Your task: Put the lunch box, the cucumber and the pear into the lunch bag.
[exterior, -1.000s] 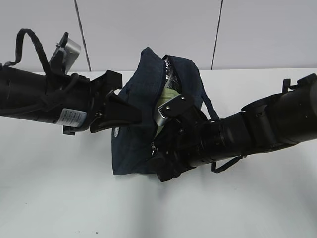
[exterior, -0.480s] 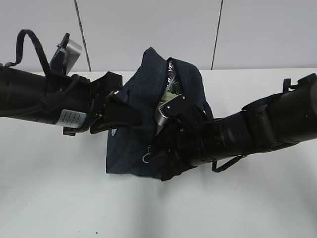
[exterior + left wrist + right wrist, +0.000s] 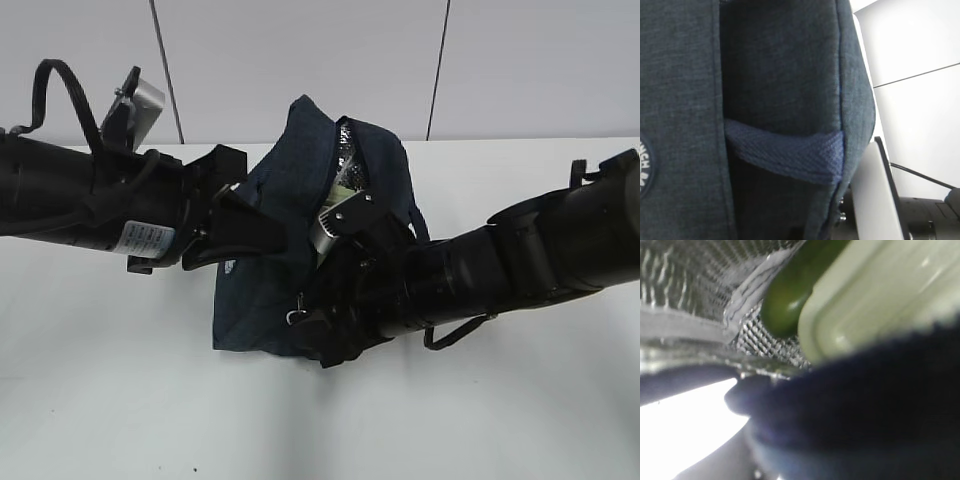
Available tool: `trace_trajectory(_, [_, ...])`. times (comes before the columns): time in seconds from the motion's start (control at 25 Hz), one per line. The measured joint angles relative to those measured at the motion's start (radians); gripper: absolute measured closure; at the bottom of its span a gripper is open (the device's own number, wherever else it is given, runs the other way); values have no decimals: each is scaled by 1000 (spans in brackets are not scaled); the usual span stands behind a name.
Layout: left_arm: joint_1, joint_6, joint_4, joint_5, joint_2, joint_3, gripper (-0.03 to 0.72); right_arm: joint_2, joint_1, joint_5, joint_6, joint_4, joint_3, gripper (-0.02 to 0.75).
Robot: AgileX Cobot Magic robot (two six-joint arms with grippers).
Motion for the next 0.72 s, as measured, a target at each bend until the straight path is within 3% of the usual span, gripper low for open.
trace_trajectory(0.28, [0,0,1,0,0,0,703,18,0,5,0,0,-18,552])
trace_trajectory(0.72, [0,0,3,5,0,0,703,21,-2,110,-3,-10,-34,539])
